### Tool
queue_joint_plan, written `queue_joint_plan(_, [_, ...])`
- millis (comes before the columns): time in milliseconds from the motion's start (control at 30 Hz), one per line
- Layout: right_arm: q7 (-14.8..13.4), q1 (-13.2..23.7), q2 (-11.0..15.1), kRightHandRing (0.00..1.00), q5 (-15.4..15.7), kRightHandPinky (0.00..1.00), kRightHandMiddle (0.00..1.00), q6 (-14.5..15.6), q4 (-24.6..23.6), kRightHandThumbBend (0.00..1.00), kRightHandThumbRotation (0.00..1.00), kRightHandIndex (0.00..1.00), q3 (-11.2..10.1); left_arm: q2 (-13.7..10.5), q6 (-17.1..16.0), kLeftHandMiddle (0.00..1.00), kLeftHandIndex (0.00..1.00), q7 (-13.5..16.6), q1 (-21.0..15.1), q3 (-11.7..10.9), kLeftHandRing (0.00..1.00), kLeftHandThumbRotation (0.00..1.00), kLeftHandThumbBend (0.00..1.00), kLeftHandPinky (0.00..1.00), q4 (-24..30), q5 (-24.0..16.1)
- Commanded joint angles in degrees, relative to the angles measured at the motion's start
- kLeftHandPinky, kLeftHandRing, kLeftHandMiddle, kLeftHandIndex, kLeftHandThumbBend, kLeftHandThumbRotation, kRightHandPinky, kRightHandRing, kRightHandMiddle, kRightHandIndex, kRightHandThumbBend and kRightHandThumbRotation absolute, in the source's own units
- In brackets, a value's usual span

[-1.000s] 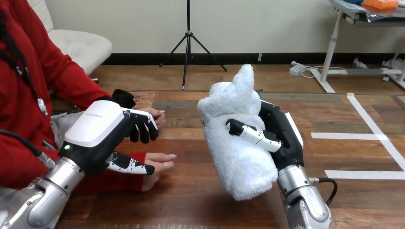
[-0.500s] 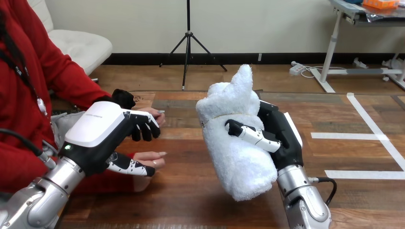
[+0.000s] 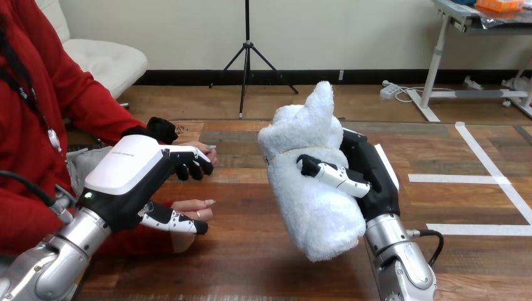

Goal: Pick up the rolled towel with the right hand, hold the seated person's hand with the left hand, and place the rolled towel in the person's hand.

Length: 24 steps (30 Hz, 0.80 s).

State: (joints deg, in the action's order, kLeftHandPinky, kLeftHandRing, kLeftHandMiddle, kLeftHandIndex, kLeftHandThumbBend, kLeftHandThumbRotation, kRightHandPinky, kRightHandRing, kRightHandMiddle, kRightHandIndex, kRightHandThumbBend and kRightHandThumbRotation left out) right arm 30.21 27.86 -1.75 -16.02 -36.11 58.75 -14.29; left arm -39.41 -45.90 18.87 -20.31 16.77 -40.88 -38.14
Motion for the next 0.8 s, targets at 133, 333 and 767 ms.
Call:
queue_joint_plan(133, [0.6,4.8,0.7,0.09,-1.2,0.04,0.18,-1.6,-3.8,0.56,0.00,0.23,-0.3,-0.8,1.0,0.64,0.67,-0.9,-0.9,-2.4,0.60,0.29,0.99,0.58,0.0,2.3])
queue_joint_plan(333, [0.6,4.6,0.8,0.09,-1.1,0.03,0.18,-1.4,-3.8,0.56,0.00,0.23,-0.3,-1.4,1.2,0.65,0.69,-1.2,-0.6,-2.3,0.61,0.31,1.00,0.60,-0.6,2.4])
queue_joint_plan(767, [0.9,4.4,0.8,0.09,-1.4,0.04,0.19,-1.1,-4.1,0.56,0.00,0.24,-0.4,-2.3,1.6,0.71,0.75,-1.2,-0.3,-2.0,0.66,0.37,1.00,0.62,-1.8,2.2])
